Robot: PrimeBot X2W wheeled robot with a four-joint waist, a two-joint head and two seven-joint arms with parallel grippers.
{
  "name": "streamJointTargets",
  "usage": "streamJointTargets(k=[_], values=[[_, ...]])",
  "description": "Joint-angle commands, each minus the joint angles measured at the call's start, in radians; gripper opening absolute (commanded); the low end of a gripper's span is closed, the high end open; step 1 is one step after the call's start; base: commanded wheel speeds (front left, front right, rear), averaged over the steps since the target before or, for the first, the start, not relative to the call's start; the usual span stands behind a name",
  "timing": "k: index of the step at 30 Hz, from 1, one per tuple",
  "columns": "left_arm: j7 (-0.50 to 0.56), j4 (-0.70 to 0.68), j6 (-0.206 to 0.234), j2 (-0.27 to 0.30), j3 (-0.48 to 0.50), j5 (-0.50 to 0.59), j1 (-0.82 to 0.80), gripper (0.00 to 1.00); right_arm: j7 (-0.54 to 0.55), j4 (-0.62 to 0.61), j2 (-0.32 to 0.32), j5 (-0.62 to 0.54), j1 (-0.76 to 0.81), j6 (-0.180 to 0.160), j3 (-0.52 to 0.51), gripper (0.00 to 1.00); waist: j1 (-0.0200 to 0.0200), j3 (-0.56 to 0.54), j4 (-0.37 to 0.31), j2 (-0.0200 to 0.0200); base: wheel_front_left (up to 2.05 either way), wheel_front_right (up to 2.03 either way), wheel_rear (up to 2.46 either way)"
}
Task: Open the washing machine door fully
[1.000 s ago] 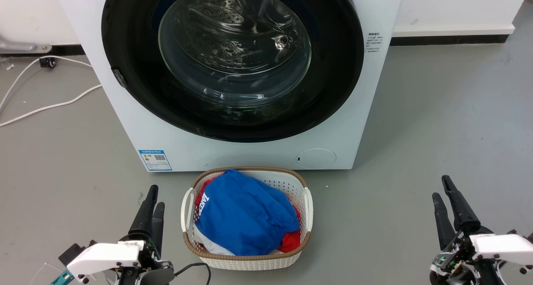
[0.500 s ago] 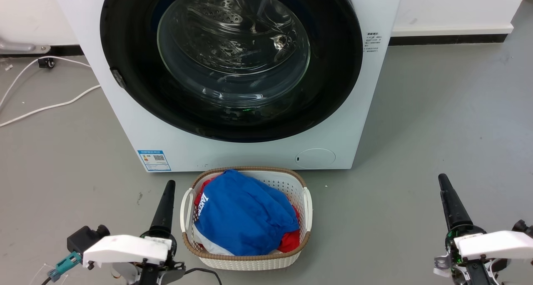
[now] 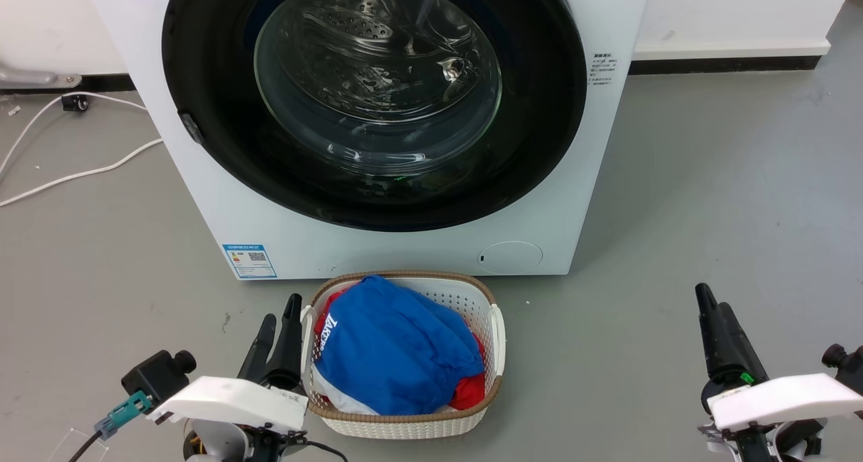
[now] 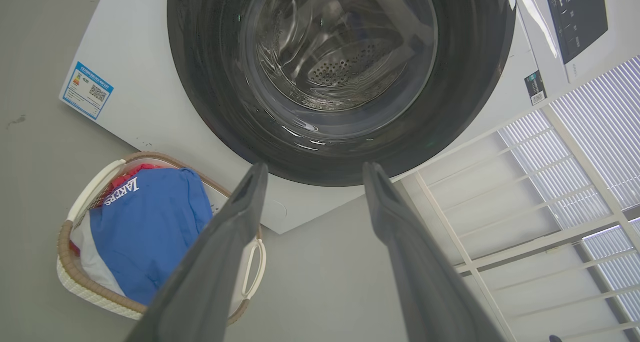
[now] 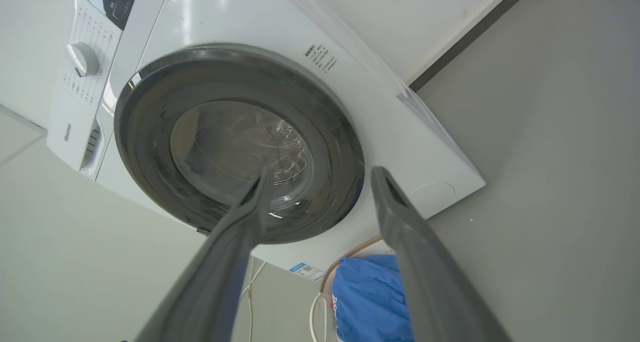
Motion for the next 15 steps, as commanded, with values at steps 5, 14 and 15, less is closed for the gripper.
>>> streamJointTargets(k=[5,14,15], values=[[-0.026,-0.021,0.016,0.019,-0.016,0.117,-0.03,1.0,-0.002,-0.04,-0.003,-0.122,0.005,0.001,0.007,1.0,0.0,-0.001,-0.002,0.0,0.0,0.0,0.0],[-0.054,-0.017,0.03,0.036,-0.042,0.254,-0.028,1.0,0.002,-0.064,-0.002,-0.263,0.023,0.001,0.017,1.0,0.0,-0.003,-0.003,0.0,0.0,0.0,0.0],[-0.057,-0.016,0.032,0.037,-0.046,0.268,-0.028,1.0,0.003,-0.067,-0.002,-0.278,0.024,0.001,0.018,1.0,0.0,-0.004,-0.003,0.0,0.0,0.0,0.0]])
